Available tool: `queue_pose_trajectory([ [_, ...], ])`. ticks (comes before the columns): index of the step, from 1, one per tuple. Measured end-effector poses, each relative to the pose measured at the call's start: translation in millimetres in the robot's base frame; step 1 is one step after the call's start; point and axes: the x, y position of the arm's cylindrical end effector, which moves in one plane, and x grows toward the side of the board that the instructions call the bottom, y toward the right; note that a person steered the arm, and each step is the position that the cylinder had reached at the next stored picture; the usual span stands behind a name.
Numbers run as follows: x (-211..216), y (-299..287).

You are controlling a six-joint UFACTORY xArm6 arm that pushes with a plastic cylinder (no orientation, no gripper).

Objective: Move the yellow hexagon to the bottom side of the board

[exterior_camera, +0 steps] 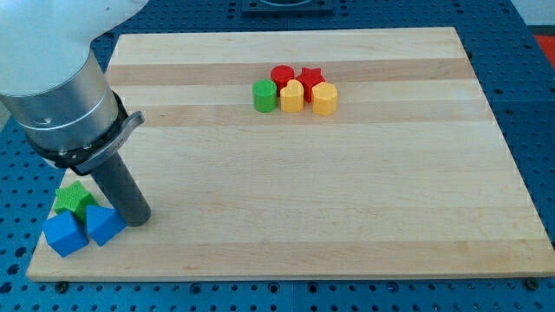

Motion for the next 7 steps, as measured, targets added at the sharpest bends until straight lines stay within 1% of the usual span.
queue_pose_trajectory([
  [2, 3, -22],
  [3, 4, -1],
  [4, -2, 79],
  [5, -30, 175],
  [6, -74, 260],
  [7, -126, 315],
])
